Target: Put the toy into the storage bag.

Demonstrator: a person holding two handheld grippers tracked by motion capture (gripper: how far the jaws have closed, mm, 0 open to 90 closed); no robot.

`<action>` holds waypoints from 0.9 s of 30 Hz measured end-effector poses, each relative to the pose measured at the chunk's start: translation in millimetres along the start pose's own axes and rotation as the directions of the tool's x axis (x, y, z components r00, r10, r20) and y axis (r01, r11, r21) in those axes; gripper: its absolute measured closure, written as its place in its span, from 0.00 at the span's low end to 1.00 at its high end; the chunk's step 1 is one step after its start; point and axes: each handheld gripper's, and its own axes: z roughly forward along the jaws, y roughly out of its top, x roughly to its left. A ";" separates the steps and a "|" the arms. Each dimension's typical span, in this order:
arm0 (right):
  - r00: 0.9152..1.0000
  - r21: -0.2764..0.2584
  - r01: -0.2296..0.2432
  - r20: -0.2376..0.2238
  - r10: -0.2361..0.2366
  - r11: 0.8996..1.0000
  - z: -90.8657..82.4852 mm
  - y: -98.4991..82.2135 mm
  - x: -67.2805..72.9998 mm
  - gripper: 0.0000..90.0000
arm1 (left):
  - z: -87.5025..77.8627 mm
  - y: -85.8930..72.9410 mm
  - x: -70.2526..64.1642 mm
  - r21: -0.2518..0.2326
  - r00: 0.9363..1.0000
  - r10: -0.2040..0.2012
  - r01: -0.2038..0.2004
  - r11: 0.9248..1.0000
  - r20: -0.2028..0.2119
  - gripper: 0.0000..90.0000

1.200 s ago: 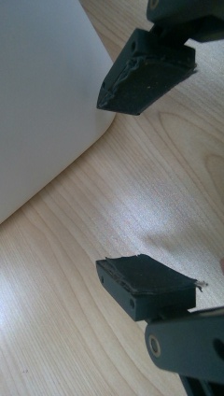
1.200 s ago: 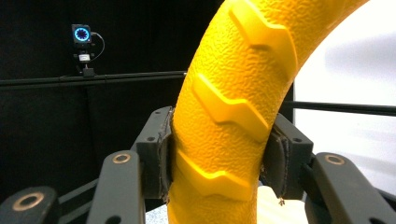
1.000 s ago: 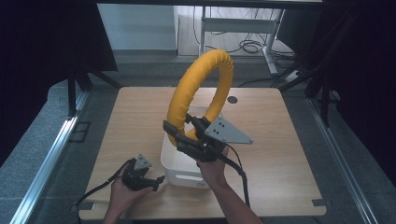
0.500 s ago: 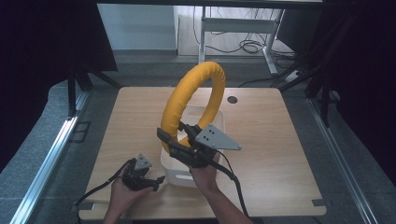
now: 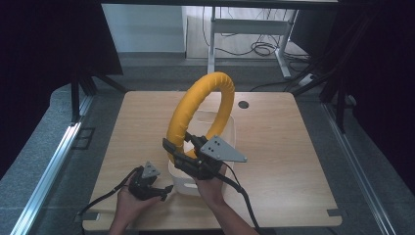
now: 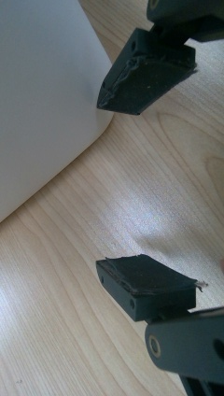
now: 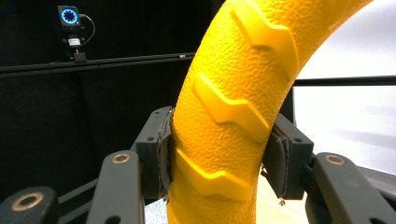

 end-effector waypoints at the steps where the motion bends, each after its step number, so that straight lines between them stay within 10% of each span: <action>1: 1.000 0.001 0.000 0.007 0.000 1.000 0.5 -2.8 0.6 0.54 | 0.1 0.0 0.2 0.002 1.000 0.002 -0.002 1.000 -0.002 0.22; 27: 0.993 0.054 -0.117 0.023 0.116 0.992 0.2 -33.3 -8.0 0.53 | 2.6 -0.4 -0.8 0.011 1.000 0.000 0.000 1.000 -0.002 0.22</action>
